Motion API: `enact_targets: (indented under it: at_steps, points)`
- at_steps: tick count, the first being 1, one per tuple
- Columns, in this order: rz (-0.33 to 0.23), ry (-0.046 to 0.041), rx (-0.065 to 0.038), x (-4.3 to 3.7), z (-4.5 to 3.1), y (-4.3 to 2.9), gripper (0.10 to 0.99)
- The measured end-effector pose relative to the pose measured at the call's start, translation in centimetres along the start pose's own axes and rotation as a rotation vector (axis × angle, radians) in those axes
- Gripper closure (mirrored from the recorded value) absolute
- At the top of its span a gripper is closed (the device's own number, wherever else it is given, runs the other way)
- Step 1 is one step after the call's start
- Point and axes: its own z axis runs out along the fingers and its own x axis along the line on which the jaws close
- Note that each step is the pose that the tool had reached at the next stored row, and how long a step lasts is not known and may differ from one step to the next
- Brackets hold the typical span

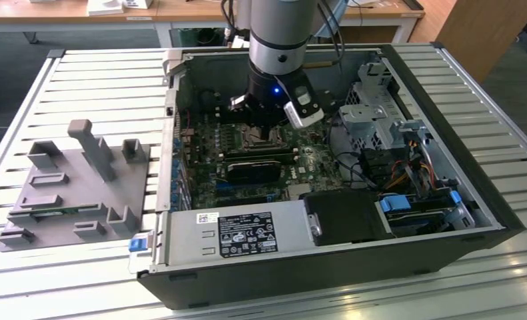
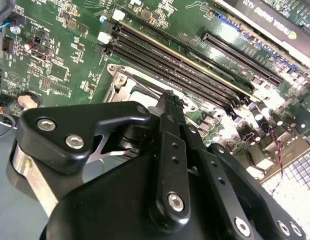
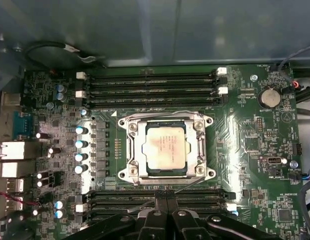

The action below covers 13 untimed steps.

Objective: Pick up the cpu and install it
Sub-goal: 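Install the second cpu locking lever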

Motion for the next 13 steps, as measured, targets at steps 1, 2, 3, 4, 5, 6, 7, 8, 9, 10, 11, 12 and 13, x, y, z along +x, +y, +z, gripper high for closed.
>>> enact_targets:
  at_steps: [1,2,3,4,5,6,7,8,9,10,11,12,13]
  points:
    - [0.000,0.0003,0.000,0.00,0.04,0.00,0.980]
    - [0.000,0.0007,0.000,0.00,0.11,-0.01,0.980]
    - [0.000,0.0012,0.000,-0.01,0.19,-0.02,0.980]
    - [0.000,0.0017,0.000,-0.01,0.27,-0.03,0.980]
    - [0.000,0.0023,0.000,0.00,0.36,-0.04,0.980]
    - [0.000,0.0025,-0.001,0.07,0.44,-0.05,0.980]
    - [0.000,0.0025,-0.001,0.17,0.53,-0.07,0.980]
    - [0.000,0.0028,-0.001,0.26,0.61,-0.08,0.980]
    - [0.000,0.0029,-0.002,0.38,0.67,-0.10,0.980]
    - [0.000,0.0030,-0.004,0.55,0.74,-0.11,0.980]
    - [0.000,0.0031,-0.006,0.73,0.81,-0.13,0.980]
    - [0.000,0.0032,-0.008,0.87,0.90,-0.14,0.980]
    - [0.000,0.0033,-0.011,0.95,0.98,-0.16,0.980]
